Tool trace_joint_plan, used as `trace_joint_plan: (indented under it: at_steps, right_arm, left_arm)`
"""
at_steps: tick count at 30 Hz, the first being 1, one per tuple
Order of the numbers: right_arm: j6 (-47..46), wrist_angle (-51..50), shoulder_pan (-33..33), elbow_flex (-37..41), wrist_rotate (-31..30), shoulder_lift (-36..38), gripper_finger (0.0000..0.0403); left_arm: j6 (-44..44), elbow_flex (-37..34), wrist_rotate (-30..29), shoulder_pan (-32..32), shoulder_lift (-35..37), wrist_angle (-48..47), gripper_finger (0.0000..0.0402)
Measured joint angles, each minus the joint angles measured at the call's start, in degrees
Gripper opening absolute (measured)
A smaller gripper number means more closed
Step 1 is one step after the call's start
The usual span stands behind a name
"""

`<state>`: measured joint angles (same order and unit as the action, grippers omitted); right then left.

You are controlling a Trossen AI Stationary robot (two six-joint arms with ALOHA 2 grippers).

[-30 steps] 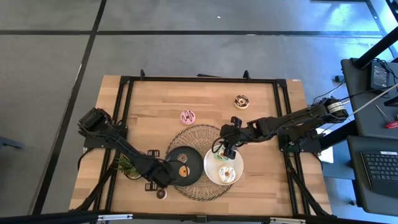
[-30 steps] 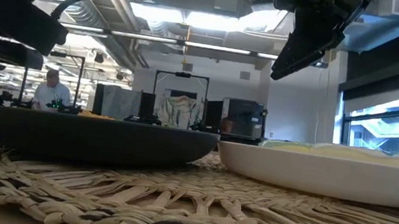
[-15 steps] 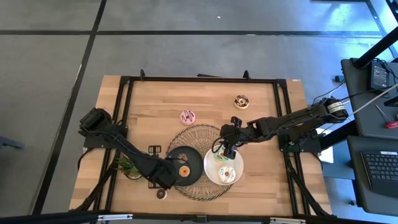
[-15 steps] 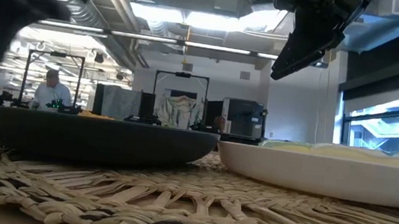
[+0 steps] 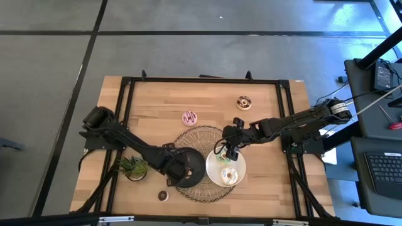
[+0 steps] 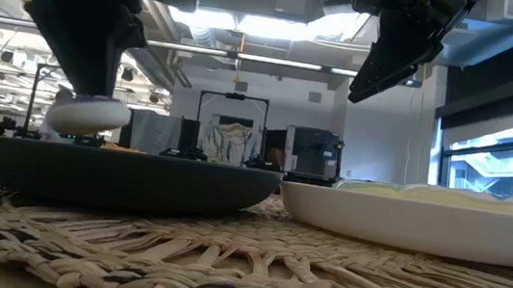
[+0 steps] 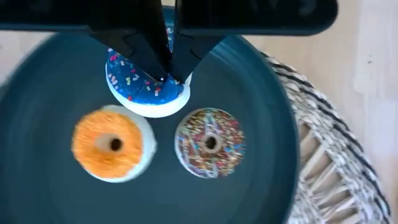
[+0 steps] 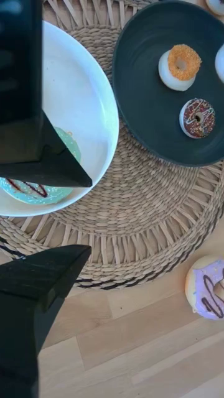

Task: Pick & Place donuts
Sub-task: Put the small blue donut on the black plate

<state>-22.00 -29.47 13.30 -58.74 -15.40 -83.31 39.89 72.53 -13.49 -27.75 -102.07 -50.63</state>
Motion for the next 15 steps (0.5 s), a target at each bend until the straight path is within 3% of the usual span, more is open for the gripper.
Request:
trace_joint_plan:
  at_steps: [15]
  right_arm:
    - [0.17,-0.17,0.02,0.0,0.02,0.0,0.0163]
  left_arm:
    - [0.89,0.0,1.04,0.47,-0.85,0.17,0.0003]
